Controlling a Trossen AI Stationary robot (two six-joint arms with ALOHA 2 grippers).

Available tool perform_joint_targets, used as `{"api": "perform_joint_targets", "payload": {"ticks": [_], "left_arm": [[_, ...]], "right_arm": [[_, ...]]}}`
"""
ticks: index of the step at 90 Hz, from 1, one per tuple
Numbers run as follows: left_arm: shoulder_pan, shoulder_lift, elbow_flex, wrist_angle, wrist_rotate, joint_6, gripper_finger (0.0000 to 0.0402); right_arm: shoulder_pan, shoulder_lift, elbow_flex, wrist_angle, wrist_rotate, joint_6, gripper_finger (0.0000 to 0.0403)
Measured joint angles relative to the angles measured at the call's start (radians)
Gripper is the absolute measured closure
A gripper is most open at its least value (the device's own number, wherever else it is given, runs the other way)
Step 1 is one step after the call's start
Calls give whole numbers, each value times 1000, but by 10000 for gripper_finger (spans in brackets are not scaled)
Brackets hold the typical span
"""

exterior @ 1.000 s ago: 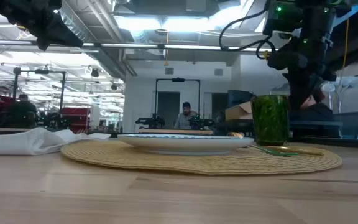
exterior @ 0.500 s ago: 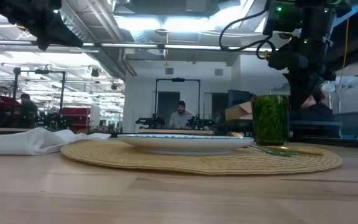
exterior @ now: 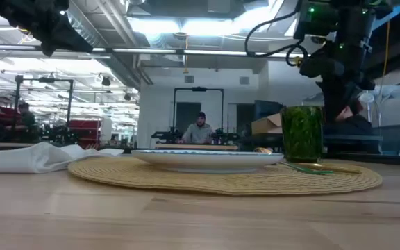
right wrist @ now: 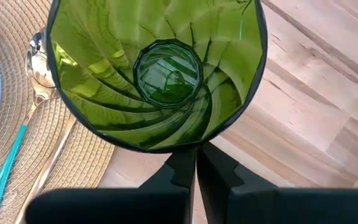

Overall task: Set table place
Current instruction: Adjust the green cup, then return to Home Position

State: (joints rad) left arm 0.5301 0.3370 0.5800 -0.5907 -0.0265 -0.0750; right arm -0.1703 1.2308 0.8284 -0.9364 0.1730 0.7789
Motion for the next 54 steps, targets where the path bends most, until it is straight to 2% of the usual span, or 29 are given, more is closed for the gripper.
{"api": "perform_joint_targets", "payload": {"ticks": [23,54], "left_arm": [[0,-2,0,-1,0,0,402],[0,-3,0,57,70,5,402]], "right_arm": [[15,-22,0,-4,-45,-33,403],[169,-196,0,5,59,-60,403]]}}
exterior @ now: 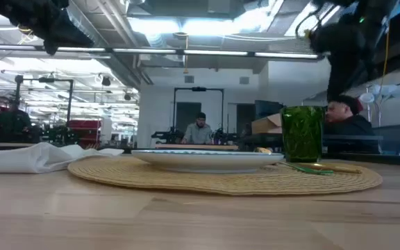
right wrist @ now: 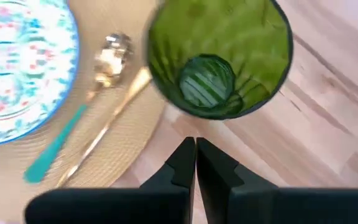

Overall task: Set table place
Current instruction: Return to Home Position

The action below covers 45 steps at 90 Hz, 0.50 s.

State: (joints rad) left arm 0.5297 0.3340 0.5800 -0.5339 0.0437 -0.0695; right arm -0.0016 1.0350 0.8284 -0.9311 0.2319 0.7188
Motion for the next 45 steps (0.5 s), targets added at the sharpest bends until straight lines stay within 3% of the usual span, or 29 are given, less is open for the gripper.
{"api": "perform_joint_targets", "payload": {"ticks": [13,24,45], "left_arm": [[-12,2,-12,153,68,-3,402],[-70,3,-94,338,134,-5,402],[-221,0,-255,545,113,47,402]], "right_arm": [[85,-60,0,82,72,-62,403],[136,-69,0,164,75,-133,403],[168,-92,-119,377,45,-235,403]]}}
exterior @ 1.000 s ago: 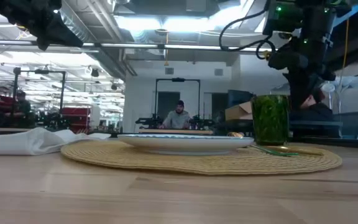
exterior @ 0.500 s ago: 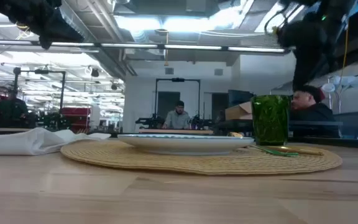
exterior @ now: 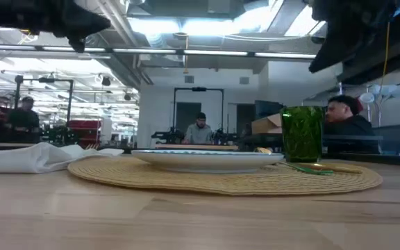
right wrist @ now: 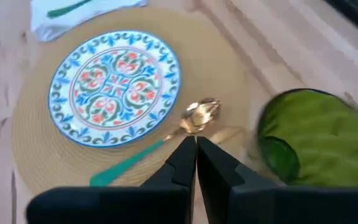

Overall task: Set table place
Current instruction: Return to Home Position

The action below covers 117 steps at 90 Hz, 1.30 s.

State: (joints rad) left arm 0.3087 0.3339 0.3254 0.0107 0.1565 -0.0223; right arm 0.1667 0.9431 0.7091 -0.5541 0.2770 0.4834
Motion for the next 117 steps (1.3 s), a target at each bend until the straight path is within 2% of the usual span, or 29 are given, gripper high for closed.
{"api": "perform_joint_targets", "payload": {"ticks": [21,34,72,93,117], "left_arm": [[-122,-51,-32,-1,-153,72,402],[-163,-106,-54,-1,-189,87,402],[-164,-333,-170,-3,-206,105,402],[-164,-330,-202,-9,-216,102,402],[-164,-330,-202,-27,-216,91,402]], "right_arm": [[-4,-135,-261,438,-15,-118,403],[-37,-222,-371,590,-16,-153,403],[-156,-435,-410,624,-107,-335,403],[-161,-498,-415,602,-103,-367,403],[-161,-610,-664,886,-96,-325,403]]}}
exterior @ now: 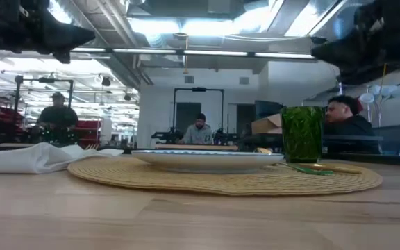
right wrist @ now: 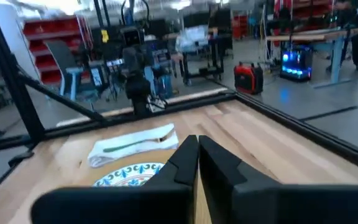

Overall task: Set table place
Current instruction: Return to Home Position

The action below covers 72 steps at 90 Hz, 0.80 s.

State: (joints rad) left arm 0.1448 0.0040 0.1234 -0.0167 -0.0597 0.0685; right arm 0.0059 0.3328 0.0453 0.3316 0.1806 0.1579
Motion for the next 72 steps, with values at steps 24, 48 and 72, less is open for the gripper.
{"api": "perform_joint_targets", "payload": {"ticks": [24,48,72], "left_arm": [[0,0,0,-12,0,4,402],[-1,0,0,-104,11,-39,402],[-1,0,-7,-62,67,-52,402]], "right_arm": [[0,-62,-37,-74,-15,6,403],[1,-64,-37,-124,-16,-1,403],[0,-63,-37,-155,-16,1,403]]}}
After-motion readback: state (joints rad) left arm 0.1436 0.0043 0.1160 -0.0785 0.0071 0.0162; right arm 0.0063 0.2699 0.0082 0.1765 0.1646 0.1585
